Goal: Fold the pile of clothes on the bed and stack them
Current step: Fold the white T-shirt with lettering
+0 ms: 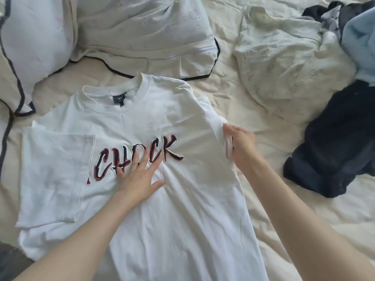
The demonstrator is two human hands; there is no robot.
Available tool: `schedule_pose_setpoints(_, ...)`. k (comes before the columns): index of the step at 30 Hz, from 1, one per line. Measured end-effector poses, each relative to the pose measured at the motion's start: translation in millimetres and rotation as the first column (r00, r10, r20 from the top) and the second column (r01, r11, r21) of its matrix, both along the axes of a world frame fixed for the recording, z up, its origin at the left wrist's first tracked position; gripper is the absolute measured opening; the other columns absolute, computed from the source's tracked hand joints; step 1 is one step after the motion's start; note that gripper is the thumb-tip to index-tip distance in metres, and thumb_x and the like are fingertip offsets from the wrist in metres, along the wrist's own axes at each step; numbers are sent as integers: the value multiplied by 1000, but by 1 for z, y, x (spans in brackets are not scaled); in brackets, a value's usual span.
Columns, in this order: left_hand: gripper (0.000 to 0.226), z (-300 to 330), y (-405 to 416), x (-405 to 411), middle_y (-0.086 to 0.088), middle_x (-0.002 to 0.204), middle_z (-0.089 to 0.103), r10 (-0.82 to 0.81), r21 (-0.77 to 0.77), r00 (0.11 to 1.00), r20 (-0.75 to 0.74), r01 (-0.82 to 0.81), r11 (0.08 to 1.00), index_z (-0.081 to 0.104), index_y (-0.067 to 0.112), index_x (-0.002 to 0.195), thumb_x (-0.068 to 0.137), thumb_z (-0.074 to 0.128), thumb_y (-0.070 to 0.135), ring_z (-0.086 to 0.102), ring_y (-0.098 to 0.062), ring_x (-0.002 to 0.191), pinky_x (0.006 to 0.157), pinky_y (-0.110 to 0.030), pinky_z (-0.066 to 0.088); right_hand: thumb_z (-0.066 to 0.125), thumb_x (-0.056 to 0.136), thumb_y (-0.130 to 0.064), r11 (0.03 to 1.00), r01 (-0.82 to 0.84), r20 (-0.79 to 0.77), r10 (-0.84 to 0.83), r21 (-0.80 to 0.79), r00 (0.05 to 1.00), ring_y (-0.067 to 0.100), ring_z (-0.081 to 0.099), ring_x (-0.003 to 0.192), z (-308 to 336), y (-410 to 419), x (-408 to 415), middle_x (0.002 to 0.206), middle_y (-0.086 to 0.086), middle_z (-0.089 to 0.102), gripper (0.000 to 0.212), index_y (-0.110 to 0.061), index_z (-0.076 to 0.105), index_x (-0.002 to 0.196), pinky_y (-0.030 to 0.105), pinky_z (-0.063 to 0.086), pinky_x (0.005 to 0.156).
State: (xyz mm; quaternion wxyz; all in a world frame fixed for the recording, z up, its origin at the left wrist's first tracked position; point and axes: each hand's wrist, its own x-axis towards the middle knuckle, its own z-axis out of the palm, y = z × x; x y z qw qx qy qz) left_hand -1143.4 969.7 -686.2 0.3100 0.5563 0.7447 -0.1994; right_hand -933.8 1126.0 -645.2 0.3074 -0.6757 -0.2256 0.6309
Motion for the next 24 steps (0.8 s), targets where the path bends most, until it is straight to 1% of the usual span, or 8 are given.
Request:
schedule_pose_setpoints(2, 77, 1, 1, 0, 8, 155, -26, 9, -12, 1000, 4, -9, 1000, -12, 47, 145, 90, 39, 63, -22, -21, 143, 107, -67, 11, 66, 86, -11, 973, 69, 134, -100, 219, 986, 2, 53, 60, 7, -5, 10, 66, -8, 59, 16, -18, 63, 72, 8, 43, 56)
schedule_pose_setpoints(4, 77, 2, 2, 1, 7, 156, -25, 11, -22, 1000, 3, -11, 1000, -11, 47, 145, 90, 40, 62, -22, -21, 143, 108, -66, 12, 64, 88, -12, 957, 117, 167, -165, 265, 972, 2, 55, 67, 6, -9, 22, 74, -7, 59, 8, -16, 64, 80, 10, 44, 64)
schedule_pose_setpoints(6, 76, 3, 5, 1, 7, 156, -24, 8, -35, 1000, 0, -8, 999, -10, 47, 145, 90, 40, 62, -21, -22, 144, 108, -66, 13, 64, 88, -15, 982, 163, 135, -176, 99, 975, 10, 53, 69, 1, -10, 32, 77, -2, 56, 11, -7, 62, 95, 19, 45, 63)
schedule_pose_setpoints(9, 76, 6, 9, 0, 7, 156, -24, 11, -59, 1000, 18, -10, 998, -10, 47, 145, 91, 42, 58, -20, -22, 144, 108, -65, 14, 65, 88, -31, 962, 94, -22, -103, -255, 994, 11, 35, 48, -4, 2, 40, 60, -2, 38, 22, -10, 56, 86, 22, 32, 46)
schedule_pose_setpoints(11, 76, 7, 9, -1, 6, 156, -24, 10, -67, 1000, 27, -8, 998, -9, 47, 146, 92, 43, 57, -20, -22, 144, 108, -65, 15, 63, 90, -29, 952, 48, -68, -71, -303, 995, 12, 39, 44, 0, 17, 39, 60, -1, 40, 20, -12, 55, 83, 22, 34, 45)
schedule_pose_setpoints(16, 74, 13, 13, -4, 6, 156, -24, 20, -101, 998, 68, -13, 995, -8, 46, 146, 94, 44, 50, -19, -22, 144, 110, -65, 15, 67, 85, -9, 936, 325, 78, -318, -131, 945, 19, 63, 86, 22, 37, 47, 95, 7, 64, 22, -5, 61, 106, 30, 54, 71)
schedule_pose_setpoints(21, 70, 10, 15, -8, 6, 156, -23, 17, -112, 997, 76, -9, 994, -6, 48, 146, 96, 43, 47, -17, -22, 145, 109, -66, 16, 61, 90, -6, 842, 528, -91, -538, -113, 838, 15, 63, 83, 29, 16, 61, 94, 5, 64, 18, -5, 58, 107, 27, 54, 78)
schedule_pose_setpoints(24, 66, 10, 17, -10, 5, 157, -20, 20, -109, 994, 105, -9, 994, -3, 47, 146, 97, 40, 43, -16, -23, 145, 109, -66, 16, 57, 93, -9, 866, 476, 27, -485, 153, 874, 6, 58, 82, 33, 2, 46, 89, -1, 61, 5, -8, 59, 98, 19, 49, 79)
